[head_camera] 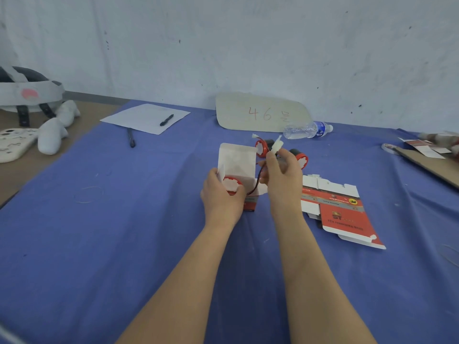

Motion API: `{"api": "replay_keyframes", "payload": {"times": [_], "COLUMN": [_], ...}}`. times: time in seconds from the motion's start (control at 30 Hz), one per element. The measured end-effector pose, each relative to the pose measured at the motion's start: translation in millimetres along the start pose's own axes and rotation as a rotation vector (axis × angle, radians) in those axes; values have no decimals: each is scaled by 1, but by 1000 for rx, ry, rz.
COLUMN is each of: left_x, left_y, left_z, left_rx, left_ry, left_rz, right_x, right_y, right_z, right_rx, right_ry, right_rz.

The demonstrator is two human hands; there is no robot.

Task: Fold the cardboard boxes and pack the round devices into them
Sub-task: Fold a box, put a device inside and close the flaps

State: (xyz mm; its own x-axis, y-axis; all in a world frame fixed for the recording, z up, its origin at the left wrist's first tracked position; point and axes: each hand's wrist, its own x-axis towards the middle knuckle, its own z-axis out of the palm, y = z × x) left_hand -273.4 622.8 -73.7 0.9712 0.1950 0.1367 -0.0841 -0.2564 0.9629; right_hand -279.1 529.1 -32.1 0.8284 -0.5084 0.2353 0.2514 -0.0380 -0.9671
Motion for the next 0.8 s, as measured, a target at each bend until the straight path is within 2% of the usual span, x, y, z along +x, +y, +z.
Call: {"api": "replay_keyframes", "payload": {"times": [0.17,0.23,0.33,0.5,0.63,0.8], "left_x": [0,-1,-1,0,0,-1], "left_y": [0,1,1,1,2,3], "left_z": [0,0,0,0,0,0], "left_rx": [-11,-4,-1,-13,7,5], "left_ry": [30,31,29,39,57,43], "left_rz": [5,-1,-14,-40,-23,-19], "right_x": [-10,-11,-11,-11,-14,-13], "right_y": [-2,-2,-1,6,9,7], "right_z": [4,5,5,9,13,14], "right_rx": [-364,-436,-519,-682,-755,-752], "right_ry": [-37,2,5,-176,-289,-290], "right_rz": [-389,-466,-436,-302,-388,-390]}}
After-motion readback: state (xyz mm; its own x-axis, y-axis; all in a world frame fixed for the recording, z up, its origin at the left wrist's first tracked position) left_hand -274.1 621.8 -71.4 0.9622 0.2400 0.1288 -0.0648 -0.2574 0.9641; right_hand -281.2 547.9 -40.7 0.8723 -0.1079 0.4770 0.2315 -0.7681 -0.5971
